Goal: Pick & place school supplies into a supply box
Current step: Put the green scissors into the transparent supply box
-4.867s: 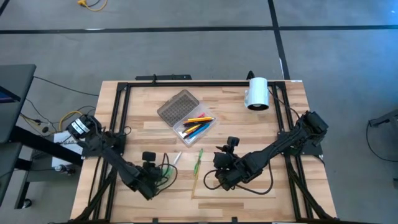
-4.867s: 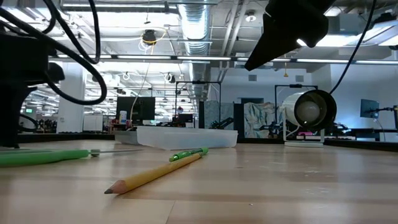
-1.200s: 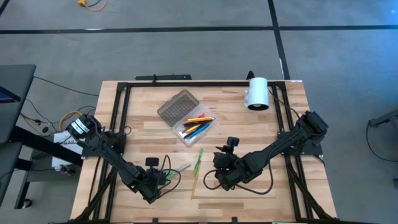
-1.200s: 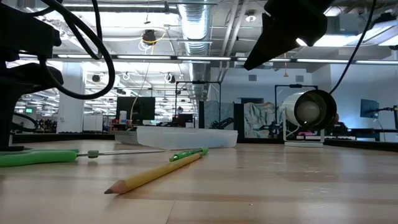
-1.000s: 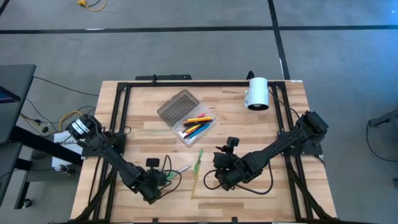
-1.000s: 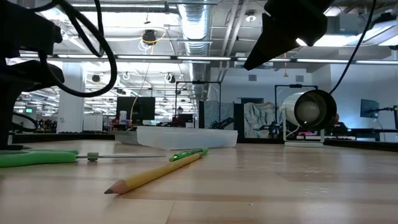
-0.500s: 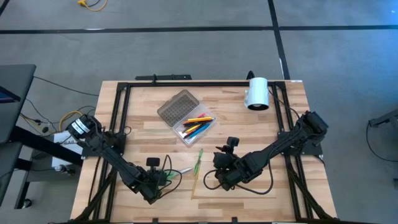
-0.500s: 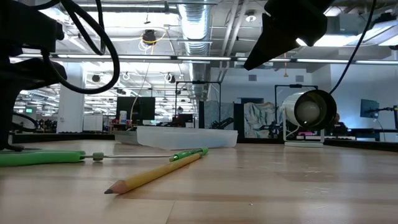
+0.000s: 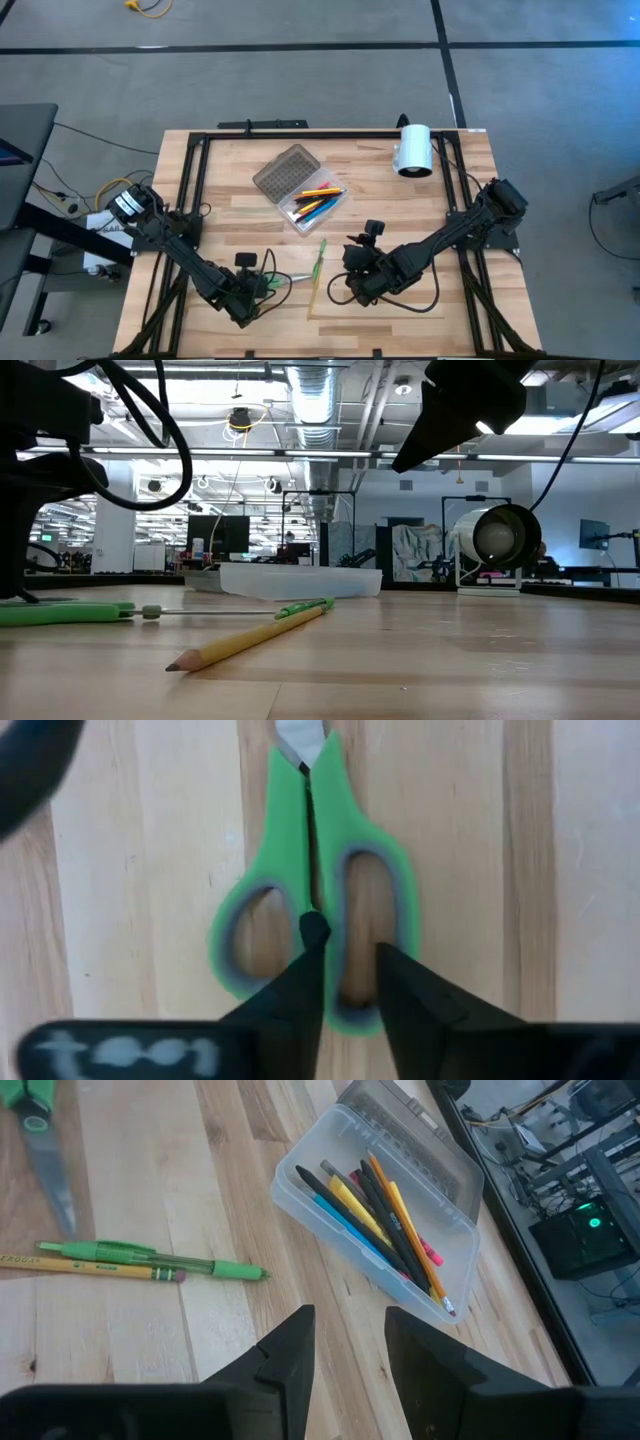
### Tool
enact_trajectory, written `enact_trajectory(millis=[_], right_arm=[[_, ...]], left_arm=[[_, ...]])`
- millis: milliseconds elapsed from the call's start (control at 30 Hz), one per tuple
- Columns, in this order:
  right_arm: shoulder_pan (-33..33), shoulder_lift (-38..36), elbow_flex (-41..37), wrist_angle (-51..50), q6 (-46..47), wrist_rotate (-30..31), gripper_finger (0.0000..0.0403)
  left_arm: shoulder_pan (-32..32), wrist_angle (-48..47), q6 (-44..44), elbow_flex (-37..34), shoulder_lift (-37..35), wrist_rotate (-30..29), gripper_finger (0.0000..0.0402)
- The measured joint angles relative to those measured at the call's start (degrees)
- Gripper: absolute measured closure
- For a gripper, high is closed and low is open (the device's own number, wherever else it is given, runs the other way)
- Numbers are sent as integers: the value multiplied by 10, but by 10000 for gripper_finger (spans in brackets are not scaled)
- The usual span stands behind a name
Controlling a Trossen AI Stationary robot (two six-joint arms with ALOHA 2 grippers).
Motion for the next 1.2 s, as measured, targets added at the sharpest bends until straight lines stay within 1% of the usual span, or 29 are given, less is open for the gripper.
enact_trajectory(millis=[133, 267, 367, 567, 767, 1067, 1200], right_arm=[[0, 0, 0, 0, 0, 0, 284], [0, 0, 0, 0, 0, 0, 284], [0, 0, 0, 0, 0, 0, 284], [0, 0, 0, 0, 0, 0, 284], [0, 0, 0, 0, 0, 0, 284], [0, 0, 0, 0, 0, 0, 284], [0, 0, 0, 0, 0, 0, 284]], left_arm=[[0, 0, 0, 0, 0, 0, 273], [1, -9, -4, 0, 0, -1, 243], [8, -10, -13, -4, -1, -2, 231], [32, 23, -6, -29, -5, 34, 227], [46, 34, 17, -33, -4, 61, 244], [50, 36, 20, -34, -3, 88, 309], [50, 35, 23, -34, -3, 91, 328]])
